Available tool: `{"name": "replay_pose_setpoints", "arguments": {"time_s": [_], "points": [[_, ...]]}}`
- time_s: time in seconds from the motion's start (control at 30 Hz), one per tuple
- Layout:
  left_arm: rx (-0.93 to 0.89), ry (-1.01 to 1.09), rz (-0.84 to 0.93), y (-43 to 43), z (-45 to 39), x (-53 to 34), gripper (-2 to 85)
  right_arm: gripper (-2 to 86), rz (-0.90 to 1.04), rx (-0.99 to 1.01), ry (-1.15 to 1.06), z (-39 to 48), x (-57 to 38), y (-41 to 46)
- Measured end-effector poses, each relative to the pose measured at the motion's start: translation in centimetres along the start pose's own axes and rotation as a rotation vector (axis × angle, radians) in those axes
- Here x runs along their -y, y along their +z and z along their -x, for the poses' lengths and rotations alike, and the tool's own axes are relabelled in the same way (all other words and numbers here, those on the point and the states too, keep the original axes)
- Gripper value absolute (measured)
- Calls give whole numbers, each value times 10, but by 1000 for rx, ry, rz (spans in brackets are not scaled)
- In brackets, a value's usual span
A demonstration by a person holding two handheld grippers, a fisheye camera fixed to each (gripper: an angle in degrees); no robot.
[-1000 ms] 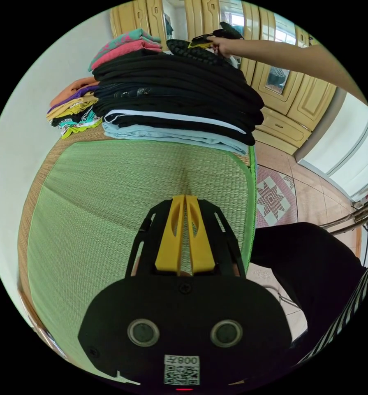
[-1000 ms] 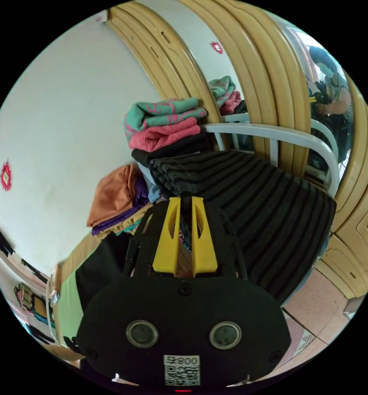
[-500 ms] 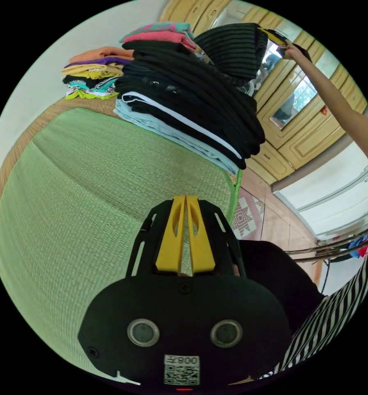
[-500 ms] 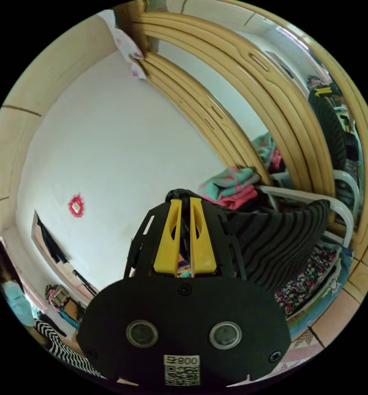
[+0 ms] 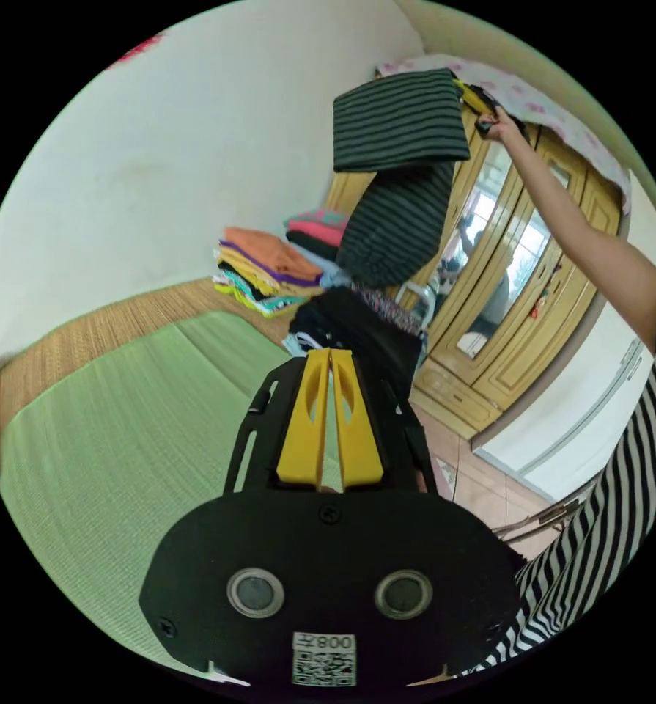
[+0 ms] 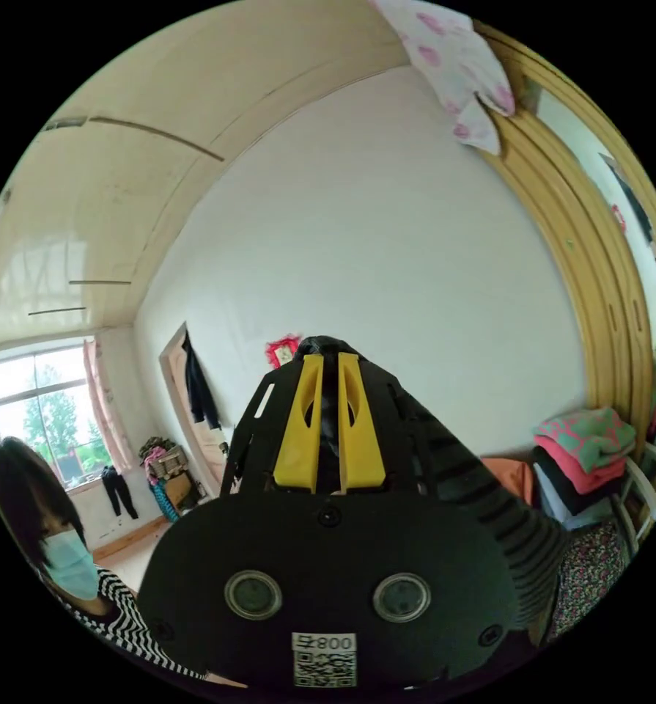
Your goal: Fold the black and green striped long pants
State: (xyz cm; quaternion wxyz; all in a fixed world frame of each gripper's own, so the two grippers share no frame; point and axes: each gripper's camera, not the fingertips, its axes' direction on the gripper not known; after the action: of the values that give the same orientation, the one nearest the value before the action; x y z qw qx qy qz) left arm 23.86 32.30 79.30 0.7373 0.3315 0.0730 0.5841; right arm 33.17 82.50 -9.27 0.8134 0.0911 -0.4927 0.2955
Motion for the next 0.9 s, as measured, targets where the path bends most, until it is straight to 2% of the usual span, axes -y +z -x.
{"name": "replay_pose_setpoints", "arguments": {"time_s": [0.17,0.23,0.37,0.57,0.7,0.9], "points": [[66,-8,-270,-146,-37,-11,82,23,88,192,-30,122,-24,54],[126,-13,-309,-193,-48,-23,101,23,137,279,-2,154,-45,78],[271,-78,-275,-282,-67,-71,111,22,229,511,86,225,-112,139],[272,-251,-268,-384,-100,-167,90,21,353,764,137,342,-197,225],[284,-339,-279,-429,-124,-203,79,22,439,830,127,411,-232,272],[180,-380,-381,-484,-173,-249,107,22,522,873,112,497,-270,330]]}}
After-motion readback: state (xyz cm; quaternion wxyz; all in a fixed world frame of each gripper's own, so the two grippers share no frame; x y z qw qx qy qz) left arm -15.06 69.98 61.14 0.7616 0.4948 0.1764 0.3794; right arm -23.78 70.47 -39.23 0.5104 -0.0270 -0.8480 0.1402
